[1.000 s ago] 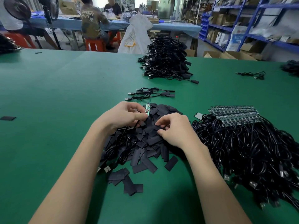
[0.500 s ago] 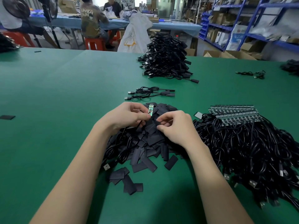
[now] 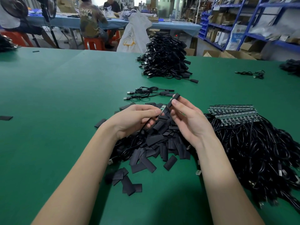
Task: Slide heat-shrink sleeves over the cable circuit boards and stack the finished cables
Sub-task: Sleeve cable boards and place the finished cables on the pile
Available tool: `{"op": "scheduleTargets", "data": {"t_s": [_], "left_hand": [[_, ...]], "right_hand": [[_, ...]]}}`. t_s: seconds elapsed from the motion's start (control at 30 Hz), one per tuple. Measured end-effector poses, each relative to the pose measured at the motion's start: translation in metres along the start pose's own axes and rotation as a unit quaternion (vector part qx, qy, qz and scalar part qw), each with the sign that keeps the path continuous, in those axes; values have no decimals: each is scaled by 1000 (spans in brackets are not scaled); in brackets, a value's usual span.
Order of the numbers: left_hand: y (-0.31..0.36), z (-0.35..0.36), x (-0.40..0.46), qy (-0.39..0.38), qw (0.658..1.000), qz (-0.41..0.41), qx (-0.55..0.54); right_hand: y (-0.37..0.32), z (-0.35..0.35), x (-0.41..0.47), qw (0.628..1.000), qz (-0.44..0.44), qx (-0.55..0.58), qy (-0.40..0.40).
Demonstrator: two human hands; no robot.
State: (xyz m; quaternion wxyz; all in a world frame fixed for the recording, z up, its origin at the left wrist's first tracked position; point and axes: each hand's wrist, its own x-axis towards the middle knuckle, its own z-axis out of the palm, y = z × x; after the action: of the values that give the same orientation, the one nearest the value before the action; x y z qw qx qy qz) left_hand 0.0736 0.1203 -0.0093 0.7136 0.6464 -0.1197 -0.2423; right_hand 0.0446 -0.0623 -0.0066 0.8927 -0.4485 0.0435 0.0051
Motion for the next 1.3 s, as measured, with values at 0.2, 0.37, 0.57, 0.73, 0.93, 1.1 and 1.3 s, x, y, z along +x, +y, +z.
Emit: {"op": "scheduleTargets", "data": {"t_s": [0.2, 0.37, 0.57, 0.73, 0.93, 1.1, 1.3], "left_hand": [[2, 2, -3, -40, 999, 15, 7], [1, 1, -3, -45, 999, 25, 9], [1, -3, -4, -67, 997, 32, 16], [2, -6, -7, -99, 994, 38, 29], [1, -7, -7, -107, 993, 46, 36], [2, -9, -7, -108, 992, 53, 30], [2, -8, -6, -67, 996, 46, 40]], "right_hand": [[2, -1, 0, 1000, 0, 24, -11], [2, 0, 0, 999, 5, 38, -23], [2, 2, -2, 998, 21, 37, -37], [2, 0, -5, 995, 45, 48, -80], [2, -2, -5, 990, 83, 71, -91], [2, -5, -5, 988, 84, 57, -117], [4, -3, -3, 993, 63, -2, -102]]}}
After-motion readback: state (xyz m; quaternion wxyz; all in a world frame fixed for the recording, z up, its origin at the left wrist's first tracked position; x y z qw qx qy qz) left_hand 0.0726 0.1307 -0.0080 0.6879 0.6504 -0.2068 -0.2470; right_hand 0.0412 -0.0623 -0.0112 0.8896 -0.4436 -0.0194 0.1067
